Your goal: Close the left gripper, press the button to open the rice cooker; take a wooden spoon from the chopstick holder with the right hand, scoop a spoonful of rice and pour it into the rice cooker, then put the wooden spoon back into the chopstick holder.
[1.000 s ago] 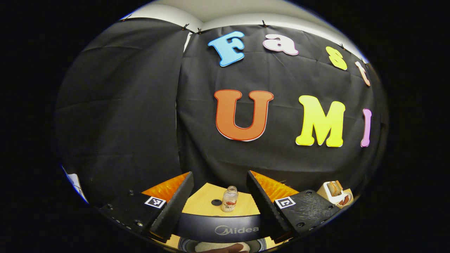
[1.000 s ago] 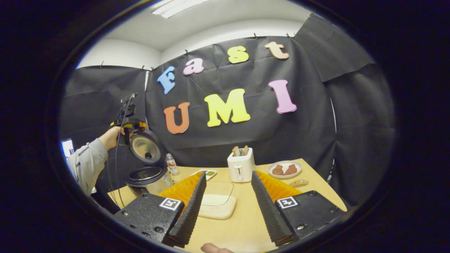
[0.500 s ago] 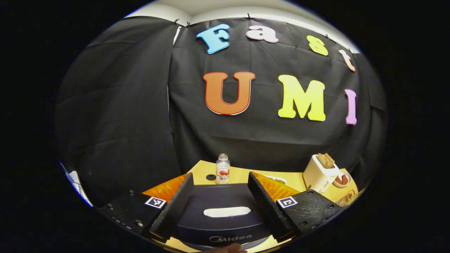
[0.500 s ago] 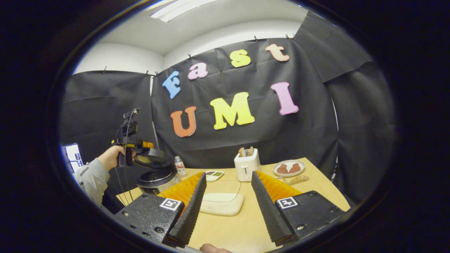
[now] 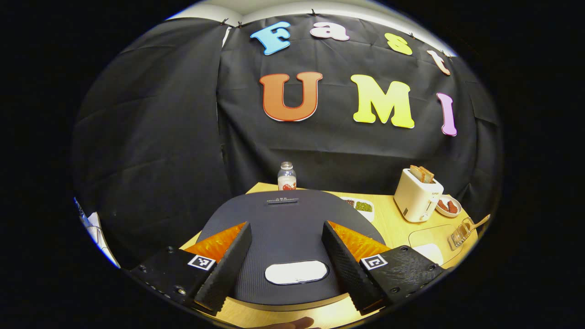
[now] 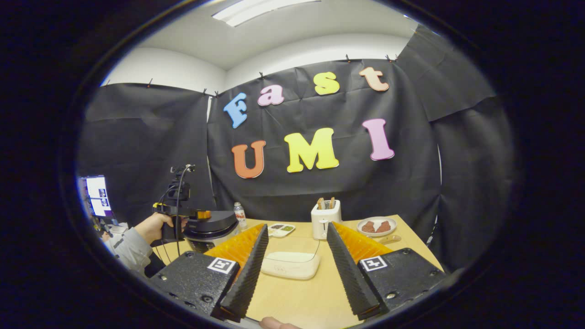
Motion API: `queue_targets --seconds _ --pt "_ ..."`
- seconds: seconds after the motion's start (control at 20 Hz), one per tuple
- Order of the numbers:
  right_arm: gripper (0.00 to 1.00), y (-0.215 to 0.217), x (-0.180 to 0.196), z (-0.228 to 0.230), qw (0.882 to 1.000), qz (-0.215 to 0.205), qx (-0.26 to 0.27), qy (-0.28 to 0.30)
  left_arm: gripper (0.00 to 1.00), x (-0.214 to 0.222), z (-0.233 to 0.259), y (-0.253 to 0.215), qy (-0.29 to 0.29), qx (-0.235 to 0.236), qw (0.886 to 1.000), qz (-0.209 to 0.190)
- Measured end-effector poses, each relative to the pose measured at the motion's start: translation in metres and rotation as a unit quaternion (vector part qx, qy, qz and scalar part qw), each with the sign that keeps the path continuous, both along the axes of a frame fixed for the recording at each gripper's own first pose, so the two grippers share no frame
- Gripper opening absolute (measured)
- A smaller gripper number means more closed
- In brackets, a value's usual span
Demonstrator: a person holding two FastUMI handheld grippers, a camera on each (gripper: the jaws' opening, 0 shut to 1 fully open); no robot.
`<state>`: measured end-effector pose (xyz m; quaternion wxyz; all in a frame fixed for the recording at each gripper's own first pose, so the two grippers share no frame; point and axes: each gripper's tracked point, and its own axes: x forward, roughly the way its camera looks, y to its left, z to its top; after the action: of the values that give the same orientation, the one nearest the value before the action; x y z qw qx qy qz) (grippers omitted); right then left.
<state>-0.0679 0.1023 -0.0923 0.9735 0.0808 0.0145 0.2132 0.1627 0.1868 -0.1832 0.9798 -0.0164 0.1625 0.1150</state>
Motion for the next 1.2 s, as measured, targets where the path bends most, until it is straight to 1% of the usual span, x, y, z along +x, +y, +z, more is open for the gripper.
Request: queue_targets --seconds 0.05,0.1,0.25,0.3,0.4,0.55,0.7,0.9,1.0,1.05,1.1,1.15,1.2 --pt "0.84 0.006 -0.002 0.000 1.000 0.006 -0.003 -0.002 1.00 0.000 -0.005 -0.001 -0.001 0.005 1.000 -0.002" --pt "0.84 0.011 -0.003 0.001 1.000 0.010 -0.005 -0.004 1.00 -0.004 0.003 -0.003 -0.016 0.013 1.000 -0.003" --pt "0.84 0.018 -0.004 0.000 1.000 0.011 -0.008 -0.006 1.00 -0.014 0.000 -0.003 -0.020 0.002 1.000 0.000" --pt "0.84 0.020 -0.005 0.000 1.000 0.013 -0.008 -0.005 1.00 -0.018 -0.001 -0.004 -0.024 0.005 1.000 0.001" --pt "0.84 0.028 -0.010 0.002 1.000 0.019 -0.001 -0.003 1.00 -0.028 -0.001 -0.008 -0.026 0.011 1.000 0.002" --pt "0.84 0.039 -0.019 0.006 0.999 0.036 0.005 -0.009 1.00 -0.038 -0.001 -0.011 -0.031 0.007 0.999 0.006" --pt "0.84 0.039 -0.025 -0.001 0.999 0.040 -0.006 -0.003 1.00 -0.039 -0.002 -0.011 -0.052 0.021 0.998 0.019" --pt "0.84 0.031 -0.025 0.000 0.999 0.035 -0.004 -0.008 1.00 -0.039 -0.001 -0.011 -0.079 0.034 0.995 0.043" --pt "0.84 0.026 -0.024 -0.002 1.000 0.030 -0.003 -0.005 1.00 -0.038 -0.004 -0.014 -0.086 0.033 0.995 0.039" --pt "0.84 0.024 -0.023 -0.003 1.000 0.026 -0.001 -0.003 1.00 -0.040 -0.010 -0.016 -0.078 0.024 0.996 0.039" --pt "0.84 0.023 -0.022 -0.005 1.000 0.025 0.001 -0.001 0.97 -0.039 -0.004 -0.016 -0.094 0.036 0.994 0.036" --pt "0.84 0.024 -0.022 -0.008 1.000 0.026 0.001 0.003 0.97 -0.037 -0.009 -0.014 -0.090 0.037 0.995 0.035" --pt "0.84 0.024 -0.022 -0.009 1.000 0.028 0.001 0.004 0.96 -0.038 -0.008 -0.015 -0.101 0.030 0.994 0.036"
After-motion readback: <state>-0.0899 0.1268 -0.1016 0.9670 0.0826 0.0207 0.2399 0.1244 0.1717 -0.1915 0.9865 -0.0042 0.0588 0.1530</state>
